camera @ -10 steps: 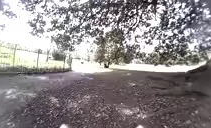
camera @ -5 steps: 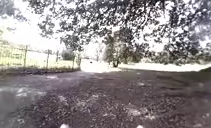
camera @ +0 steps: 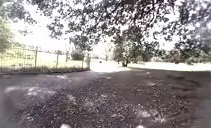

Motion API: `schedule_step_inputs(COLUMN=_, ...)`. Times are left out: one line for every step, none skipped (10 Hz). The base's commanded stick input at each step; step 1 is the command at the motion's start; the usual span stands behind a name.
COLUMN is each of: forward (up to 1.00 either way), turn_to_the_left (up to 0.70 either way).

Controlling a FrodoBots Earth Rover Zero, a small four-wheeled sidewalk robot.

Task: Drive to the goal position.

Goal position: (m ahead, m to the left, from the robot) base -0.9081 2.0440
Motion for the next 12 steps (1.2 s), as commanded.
schedule_step_inputs(forward=0.00, turn_to_the_left=0.70)
schedule_step_inputs(forward=0.00, turn_to_the_left=0.70)
schedule_step_inputs(forward=0.00, turn_to_the_left=0.70)
schedule_step_inputs(forward=0.00, turn_to_the_left=0.70)
schedule_step_inputs(forward=0.00, turn_to_the_left=0.70)
schedule_step_inputs(forward=0.00, turn_to_the_left=0.70)
schedule_step_inputs(forward=0.00, turn_to_the_left=0.70)
schedule_step_inputs(forward=0.00, turn_to_the_left=0.70)
schedule_step_inputs(forward=0.00, turn_to_the_left=0.70)
schedule_step_inputs(forward=0.00, turn_to_the_left=0.70)
schedule_step_inputs(forward=0.00, turn_to_the_left=0.70)
schedule_step_inputs(forward=0.00, turn_to_the_left=0.70)
